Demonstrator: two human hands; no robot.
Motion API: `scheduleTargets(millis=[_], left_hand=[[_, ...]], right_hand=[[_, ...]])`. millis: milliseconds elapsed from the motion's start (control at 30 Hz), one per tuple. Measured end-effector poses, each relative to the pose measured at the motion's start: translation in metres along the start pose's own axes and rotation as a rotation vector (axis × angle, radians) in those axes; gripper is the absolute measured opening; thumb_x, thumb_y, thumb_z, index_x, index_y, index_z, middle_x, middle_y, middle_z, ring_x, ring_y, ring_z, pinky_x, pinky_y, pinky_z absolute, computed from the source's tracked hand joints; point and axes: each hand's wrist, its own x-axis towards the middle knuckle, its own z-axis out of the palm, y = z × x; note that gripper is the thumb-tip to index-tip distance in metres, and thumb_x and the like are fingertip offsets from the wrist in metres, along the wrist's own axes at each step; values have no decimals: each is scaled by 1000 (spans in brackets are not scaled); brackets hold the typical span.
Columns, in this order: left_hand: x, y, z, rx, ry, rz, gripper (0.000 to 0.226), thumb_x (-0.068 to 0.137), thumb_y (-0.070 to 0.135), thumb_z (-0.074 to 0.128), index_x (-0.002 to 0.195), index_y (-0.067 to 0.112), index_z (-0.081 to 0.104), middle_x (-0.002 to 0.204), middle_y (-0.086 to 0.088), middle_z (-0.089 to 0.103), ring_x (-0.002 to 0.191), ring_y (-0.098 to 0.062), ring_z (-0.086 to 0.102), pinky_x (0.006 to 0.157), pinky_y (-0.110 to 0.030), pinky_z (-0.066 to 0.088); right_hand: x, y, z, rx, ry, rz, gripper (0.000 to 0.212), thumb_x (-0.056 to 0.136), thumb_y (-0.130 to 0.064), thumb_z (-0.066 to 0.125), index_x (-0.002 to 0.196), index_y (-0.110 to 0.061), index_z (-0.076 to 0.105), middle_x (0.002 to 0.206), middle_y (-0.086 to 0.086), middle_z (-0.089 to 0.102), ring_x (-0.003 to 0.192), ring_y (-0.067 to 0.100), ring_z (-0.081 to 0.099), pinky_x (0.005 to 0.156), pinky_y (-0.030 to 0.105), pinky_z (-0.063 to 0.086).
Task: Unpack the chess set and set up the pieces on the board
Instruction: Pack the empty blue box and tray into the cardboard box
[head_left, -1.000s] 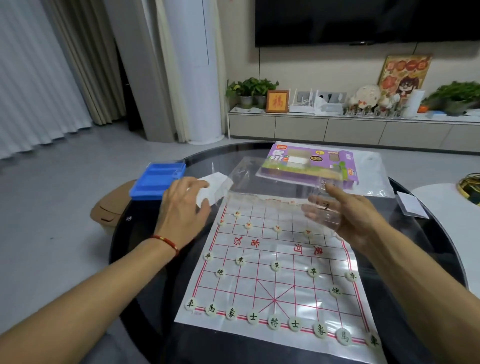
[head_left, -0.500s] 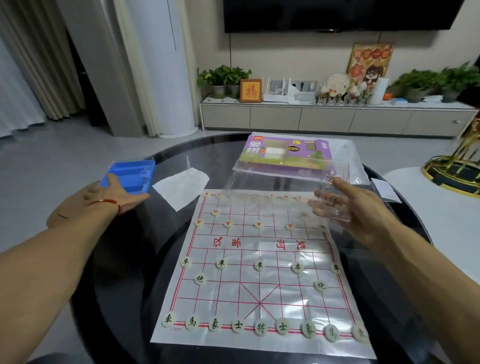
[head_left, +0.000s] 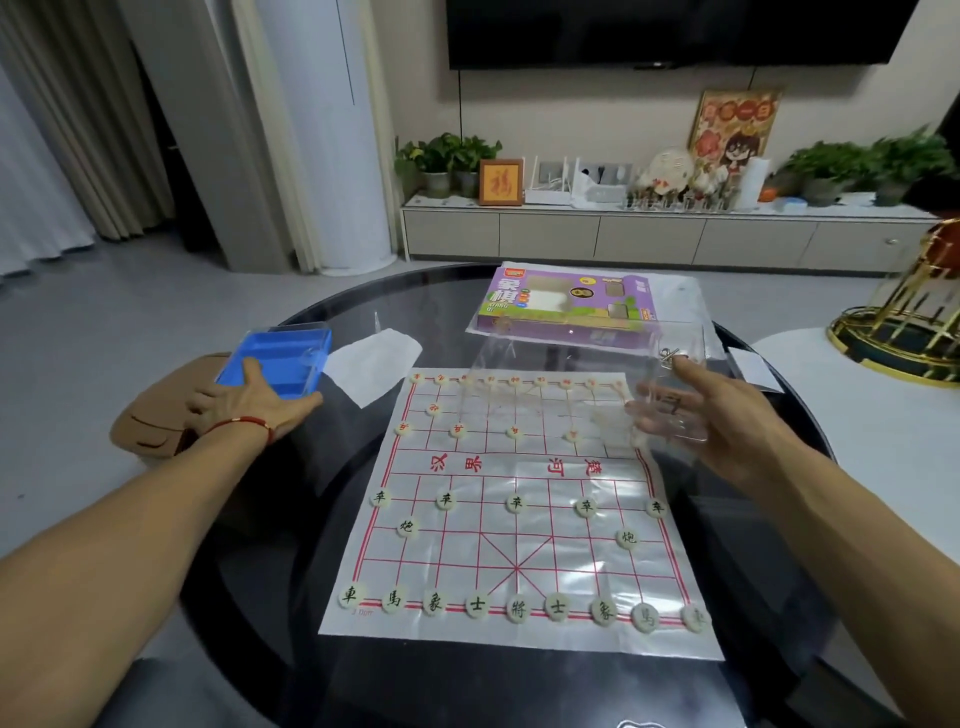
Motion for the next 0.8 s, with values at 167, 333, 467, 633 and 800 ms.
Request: scheduleTargets(millis=[167, 333, 467, 633, 800], left_hand=[[-15, 1, -6, -152, 56, 3, 105, 63, 82, 64, 143, 25, 28, 129, -31, 40, 118, -46, 39, 92, -53, 42], [-48, 12, -31, -299, 54, 139, 94, 54, 81, 59, 127, 28, 33, 126, -26, 42, 122, -42, 38, 96, -48, 42], [-78, 31, -39, -330, 43, 331, 79, 66, 67, 73, 128, 37, 34, 130, -15, 38, 129, -34, 32, 102, -49, 38], [-126, 82, -37, -329, 8, 506, 83, 67, 66, 77, 132, 39, 34, 119, -2, 34, 124, -28, 35, 97, -45, 42], [-168, 126, -24, -359, -25, 648, 85, 69, 62, 78, 136, 33, 35, 125, -4, 34, 126, -25, 33, 99, -44, 42]], right_hand=[[-16, -5, -9, -22, 6, -7, 42, 99, -32, 61, 131, -6, 58, 115, 17, 74, 97, 38, 74, 65, 38, 63], [-28, -9, -28, -32, 13, 12, 44, 98, -34, 62, 134, -9, 56, 117, 17, 73, 98, 37, 74, 66, 41, 63], [-42, -17, -38, -47, 47, 6, 35, 101, -32, 57, 128, -11, 60, 113, 15, 75, 96, 34, 75, 63, 38, 63], [-58, -21, -77, 17, 275, -18, 29, 102, -31, 55, 119, -10, 64, 113, 15, 74, 94, 33, 75, 80, 44, 60], [-77, -3, -122, 98, 515, -38, 37, 103, -30, 53, 132, -6, 51, 116, 20, 70, 90, 35, 75, 74, 44, 63]])
